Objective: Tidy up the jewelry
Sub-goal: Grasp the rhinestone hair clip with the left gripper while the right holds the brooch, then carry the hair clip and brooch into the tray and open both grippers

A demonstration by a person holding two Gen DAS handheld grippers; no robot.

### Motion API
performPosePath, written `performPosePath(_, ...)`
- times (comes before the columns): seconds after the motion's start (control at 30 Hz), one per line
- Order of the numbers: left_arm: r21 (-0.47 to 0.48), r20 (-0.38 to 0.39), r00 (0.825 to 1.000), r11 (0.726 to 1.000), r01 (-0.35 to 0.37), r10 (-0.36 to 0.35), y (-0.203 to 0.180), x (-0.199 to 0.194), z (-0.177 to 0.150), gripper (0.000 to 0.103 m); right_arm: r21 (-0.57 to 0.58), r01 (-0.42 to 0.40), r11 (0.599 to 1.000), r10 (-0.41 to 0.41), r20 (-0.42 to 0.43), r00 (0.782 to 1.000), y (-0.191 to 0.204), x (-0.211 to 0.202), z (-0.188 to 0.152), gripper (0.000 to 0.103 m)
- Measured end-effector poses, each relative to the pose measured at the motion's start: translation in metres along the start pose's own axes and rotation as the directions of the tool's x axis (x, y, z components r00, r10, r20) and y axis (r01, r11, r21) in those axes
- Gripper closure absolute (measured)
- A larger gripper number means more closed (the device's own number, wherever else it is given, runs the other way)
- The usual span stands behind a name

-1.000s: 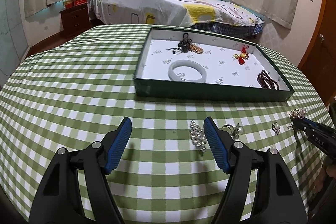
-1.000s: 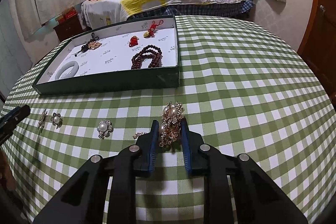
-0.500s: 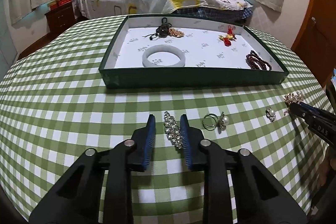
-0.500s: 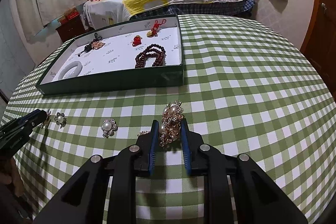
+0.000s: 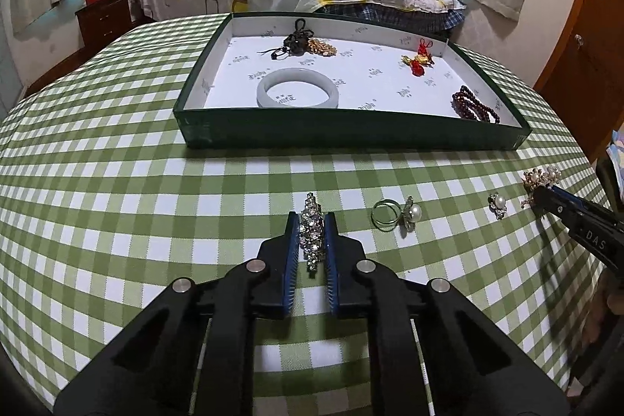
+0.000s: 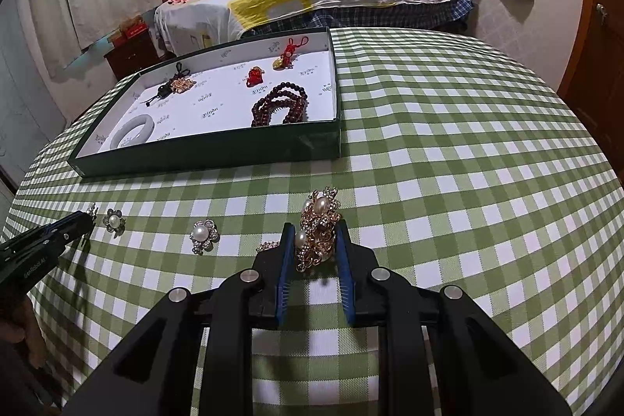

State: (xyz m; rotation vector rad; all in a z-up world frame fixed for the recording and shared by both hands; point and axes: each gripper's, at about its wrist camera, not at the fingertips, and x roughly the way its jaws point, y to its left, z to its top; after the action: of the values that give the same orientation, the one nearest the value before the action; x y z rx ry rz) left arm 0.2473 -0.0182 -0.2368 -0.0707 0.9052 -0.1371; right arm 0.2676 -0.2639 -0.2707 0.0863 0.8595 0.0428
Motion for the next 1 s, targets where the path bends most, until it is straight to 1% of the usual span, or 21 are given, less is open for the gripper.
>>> performPosePath(0.17, -0.005, 0.020, 1.000, 1.000, -0.006, 0.006, 0.003, -0.005, 0.000, 0.090, 0.001, -0.001, 1.000, 0.001, 0.013, 1.000, 0.000, -0.004, 0.000, 0.081)
performPosePath(0.3, -0.009, 0.042, 0.999, 1.000, -0.008, 0.008, 0.007, -0.014, 0.001, 0.090, 0.000, -0.004, 1.000, 0.004, 0.050, 0.999, 0.000, -0.014, 0.002, 0.081)
performPosePath(0.57, -0.038, 0.129, 0.992, 0.999, 0.004, 0.001, 0.014, -0.047, 0.018, 0.090, -0.011, -0.029, 1.000, 0.030, 0.131, 0.991, 0.006, -0.041, 0.016, 0.081)
performPosePath(0.7, -0.045, 0.187, 0.982, 0.999, 0.021, -0.012, 0.016, -0.069, 0.034, 0.090, -0.023, -0.052, 0.998, 0.056, 0.190, 0.980, 0.012, -0.062, 0.032, 0.081)
performPosePath(0.77, -0.038, 0.227, 0.974, 0.999, 0.021, -0.012, 0.015, -0.081, 0.044, 0.090, -0.033, -0.060, 0.998, 0.066, 0.216, 0.974, 0.016, -0.069, 0.041, 0.081)
performPosePath(0.9, -0.026, 0.300, 0.953, 0.999, 0.039, -0.029, 0.015, -0.102, 0.068, 0.090, -0.072, -0.070, 0.995, 0.088, 0.291, 0.953, 0.028, -0.088, 0.063, 0.081)
performPosePath(1.0, -0.013, 0.342, 0.939, 0.999, 0.044, -0.037, 0.015, -0.111, 0.086, 0.090, -0.098, -0.080, 0.992, 0.109, 0.338, 0.935, 0.037, -0.096, 0.081, 0.081)
